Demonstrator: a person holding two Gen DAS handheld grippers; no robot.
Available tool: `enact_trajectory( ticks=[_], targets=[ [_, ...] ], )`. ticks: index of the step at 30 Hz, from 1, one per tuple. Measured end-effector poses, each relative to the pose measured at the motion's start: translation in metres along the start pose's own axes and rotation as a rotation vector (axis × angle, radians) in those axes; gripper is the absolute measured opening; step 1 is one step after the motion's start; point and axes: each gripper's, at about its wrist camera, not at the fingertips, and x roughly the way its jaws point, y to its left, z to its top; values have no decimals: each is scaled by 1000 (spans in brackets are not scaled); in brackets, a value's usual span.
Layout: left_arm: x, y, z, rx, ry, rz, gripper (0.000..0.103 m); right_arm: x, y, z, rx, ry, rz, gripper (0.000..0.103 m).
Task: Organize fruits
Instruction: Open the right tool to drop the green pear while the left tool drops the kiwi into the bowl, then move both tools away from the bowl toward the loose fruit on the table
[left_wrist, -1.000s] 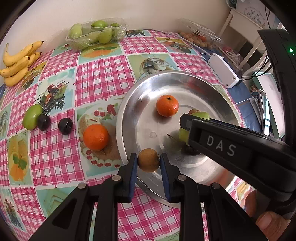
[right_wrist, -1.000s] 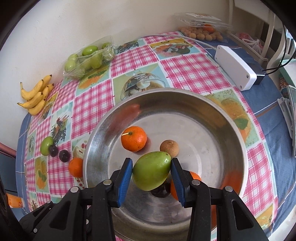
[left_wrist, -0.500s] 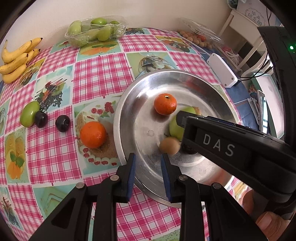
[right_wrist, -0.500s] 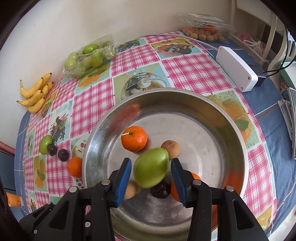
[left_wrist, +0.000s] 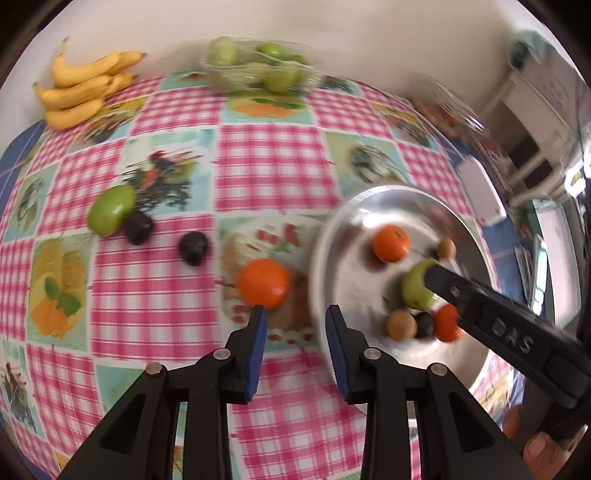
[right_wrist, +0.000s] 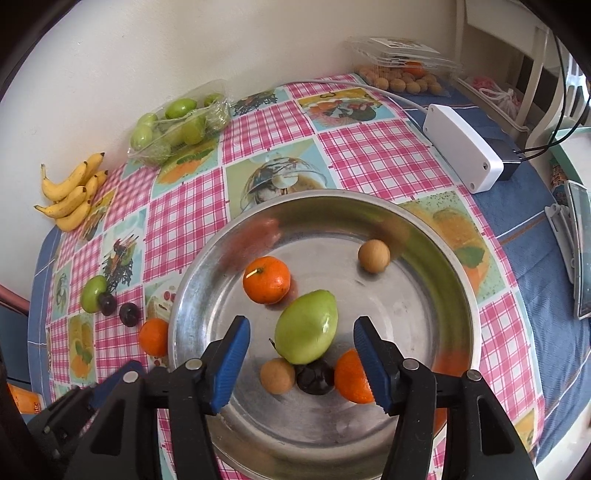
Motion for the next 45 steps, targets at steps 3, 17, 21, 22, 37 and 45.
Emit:
enact_trajectory(
  ticks=[3,17,21,22,37,45],
  targets=[
    [-7,23,5,-78,-34,34,33,0,4,-1,-12,0,-2,62],
    [-17,74,13,-216,-66,80,44,-5,12,-1,-53,-11,-9,68],
    [-14,72,12,-208,-49,105,55,-4,14,-1,-65,-14,-17,84],
    [-13,72,12,-207,-45,113,56,-4,14,-1,-68,-15,-19,86],
    [-11,78,10,-197,-69,223,96,-2,20,-2,-122,-29,-26,103],
    [-19,82,12,-184,-120,251,97,-8,31,-4,-166,-95,-5,103]
  ],
)
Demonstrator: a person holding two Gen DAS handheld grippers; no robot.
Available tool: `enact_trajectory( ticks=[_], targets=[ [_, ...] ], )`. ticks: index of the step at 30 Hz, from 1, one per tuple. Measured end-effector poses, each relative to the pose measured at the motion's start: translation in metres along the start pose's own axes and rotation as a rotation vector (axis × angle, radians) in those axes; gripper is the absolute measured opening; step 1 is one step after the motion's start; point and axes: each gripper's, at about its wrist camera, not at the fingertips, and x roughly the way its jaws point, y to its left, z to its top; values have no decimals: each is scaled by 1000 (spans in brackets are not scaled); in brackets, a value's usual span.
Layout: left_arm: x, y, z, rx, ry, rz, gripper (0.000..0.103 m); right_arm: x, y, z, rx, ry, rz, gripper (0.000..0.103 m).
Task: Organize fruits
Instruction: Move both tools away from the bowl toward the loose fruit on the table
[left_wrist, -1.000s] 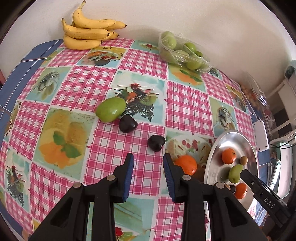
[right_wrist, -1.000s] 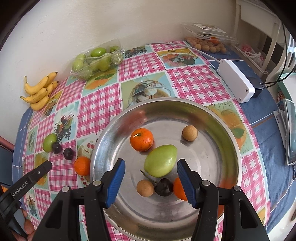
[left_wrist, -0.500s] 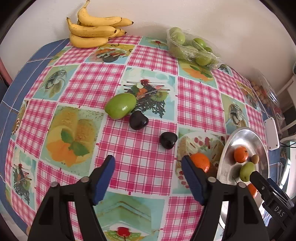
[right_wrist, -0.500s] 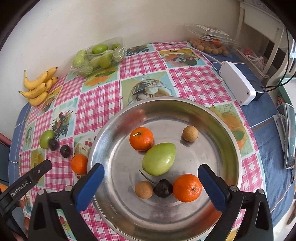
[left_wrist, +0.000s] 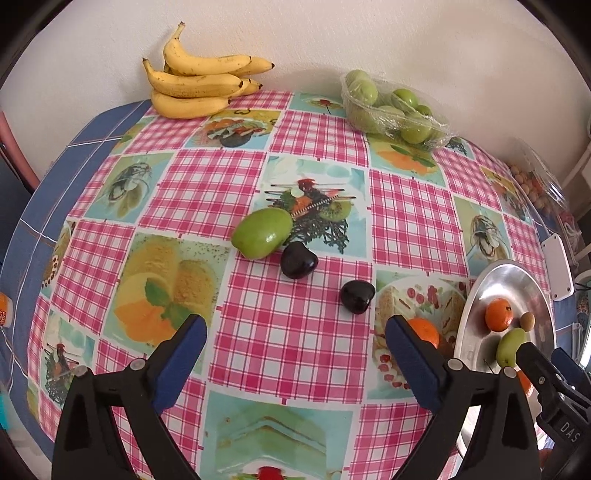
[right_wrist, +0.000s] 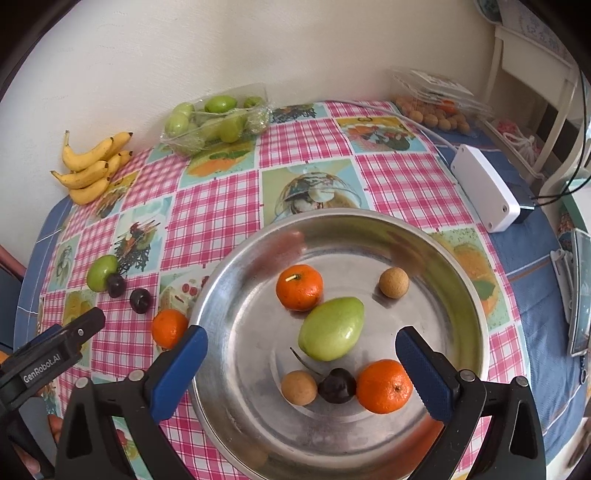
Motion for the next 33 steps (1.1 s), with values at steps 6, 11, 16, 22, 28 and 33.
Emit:
enact_trajectory(
  ticks=[6,11,16,22,28,33],
  targets=[
    [-7,6,4,16,-60,44,98,1,4,-1,18,2,30,103],
    [-11,18,9,-9,-93,35,98,8,10,-4,9,28,37,103],
    [-8,40,12,-88,-75,-1,98,9,24,-4,-18,31,69,103],
    [-4,69,16,-164,-64,-6,98,11,60,-2,-68,41,154,103],
    [-2,89,18,-215,-58,-13,98,23,105,-5,-145,82,216,103],
    [4,90,17,-217,-1,-66,98,29,122,-5,-177,93,228,103]
  ],
)
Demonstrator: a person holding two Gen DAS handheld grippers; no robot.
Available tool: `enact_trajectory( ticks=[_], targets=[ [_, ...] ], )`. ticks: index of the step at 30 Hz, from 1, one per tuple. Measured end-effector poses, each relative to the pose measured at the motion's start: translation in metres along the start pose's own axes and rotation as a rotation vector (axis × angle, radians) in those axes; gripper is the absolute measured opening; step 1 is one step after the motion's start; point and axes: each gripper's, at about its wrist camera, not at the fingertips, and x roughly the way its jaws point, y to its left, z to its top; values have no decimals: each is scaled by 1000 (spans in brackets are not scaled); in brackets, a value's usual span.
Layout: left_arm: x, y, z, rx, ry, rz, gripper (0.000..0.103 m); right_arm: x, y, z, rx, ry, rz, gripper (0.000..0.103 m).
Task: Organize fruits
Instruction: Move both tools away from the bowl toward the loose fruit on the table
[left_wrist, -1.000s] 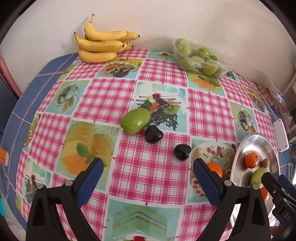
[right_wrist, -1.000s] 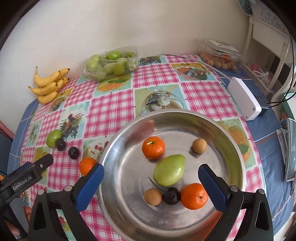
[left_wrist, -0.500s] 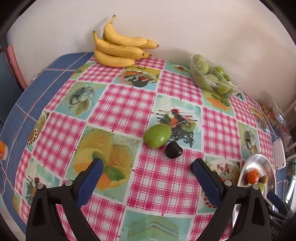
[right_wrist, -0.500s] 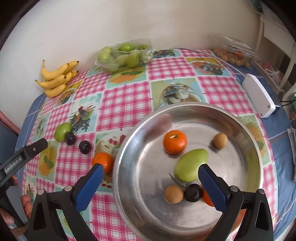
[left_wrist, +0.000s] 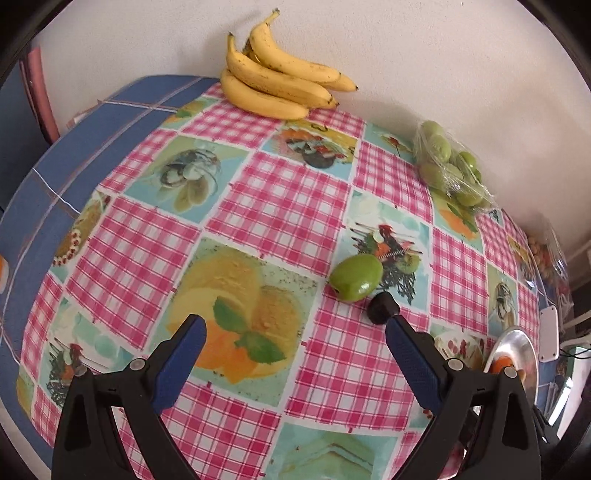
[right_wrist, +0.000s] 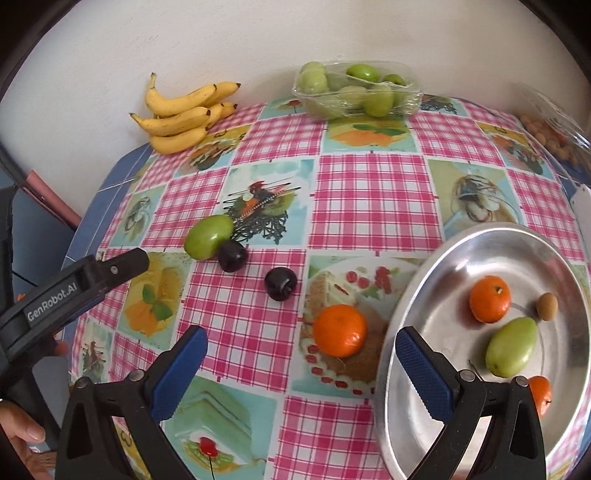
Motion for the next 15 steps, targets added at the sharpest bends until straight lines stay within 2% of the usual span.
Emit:
enact_trajectory(
  ticks=[2,4,6,11,15],
  targets=[
    [4,-1,-2,-3,35,-15,98,4,2,2,-14,8,-19,102],
    [8,-2,-2,-5,61,-28,98,7,3,3,-20,16,-29,97],
    [10,-4,-3,-4,80,-38,98,11,2,3,-19,27,-45,78],
    [13,-5,-4,-4,100,-39,98,19,-1,3,-13,50,-82,63],
    [16,-7,-3,3,105,-37,98,21,-3,4,-22,51,-146,52]
  ],
)
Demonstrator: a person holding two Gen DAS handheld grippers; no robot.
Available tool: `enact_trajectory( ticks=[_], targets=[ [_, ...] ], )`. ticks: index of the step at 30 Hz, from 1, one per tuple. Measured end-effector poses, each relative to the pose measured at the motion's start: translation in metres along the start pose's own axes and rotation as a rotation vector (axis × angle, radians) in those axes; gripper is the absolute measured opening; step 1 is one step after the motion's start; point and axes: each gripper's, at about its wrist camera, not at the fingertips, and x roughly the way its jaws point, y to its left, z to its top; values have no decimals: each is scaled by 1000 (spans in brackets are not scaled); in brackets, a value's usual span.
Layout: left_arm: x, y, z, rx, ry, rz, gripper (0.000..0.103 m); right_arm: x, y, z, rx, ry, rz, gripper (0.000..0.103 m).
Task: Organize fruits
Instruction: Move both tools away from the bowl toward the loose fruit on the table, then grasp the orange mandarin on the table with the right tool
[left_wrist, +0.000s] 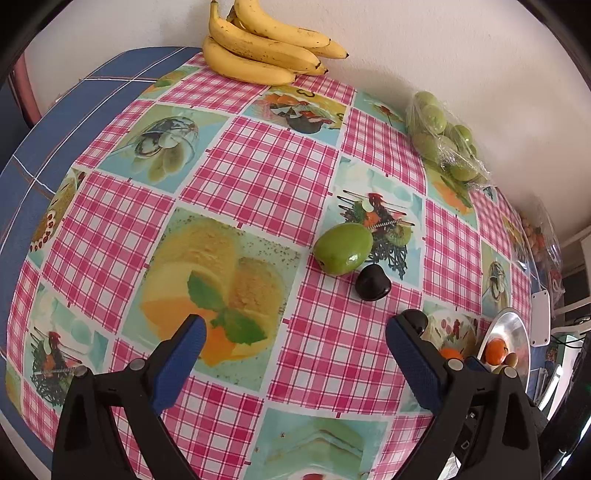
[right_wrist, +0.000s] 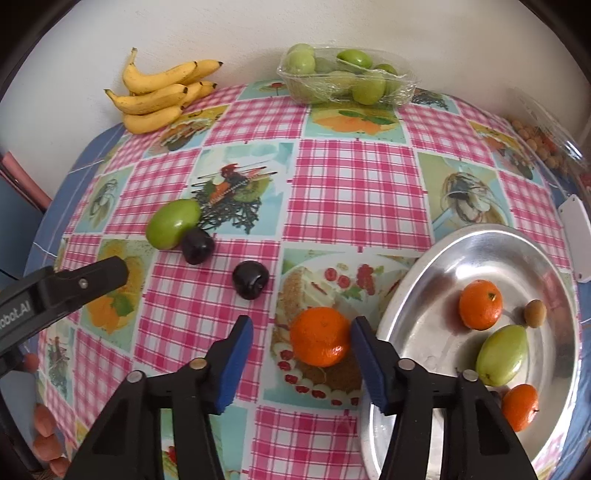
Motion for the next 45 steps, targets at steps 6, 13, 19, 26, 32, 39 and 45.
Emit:
enact_trajectory(
  ticks=[6,13,19,26,32,39,45],
  targets=[
    [2,-3,-1,11,5,9,98,4,5,0,-39,4,-76,44],
    [4,-5,-1,13,8,24,98,11,11,0,-83,22,-128,41],
    [3,-5,-1,18,3,26,98,4,8,0,-53,7,-93,40],
    [1,-6,3,12,-25,33,98,-16,6,9,-4,-52,-30,40],
    [6,-6,12,-2,-48,42,97,0,0,13,35,-20,7,40],
    [18,-17,23,33,-52,42,86,4,-6,19,66,-27,32,40],
    [27,-36,23,97,-56,47,85,3,-4,21,65,-32,48,40]
  ],
)
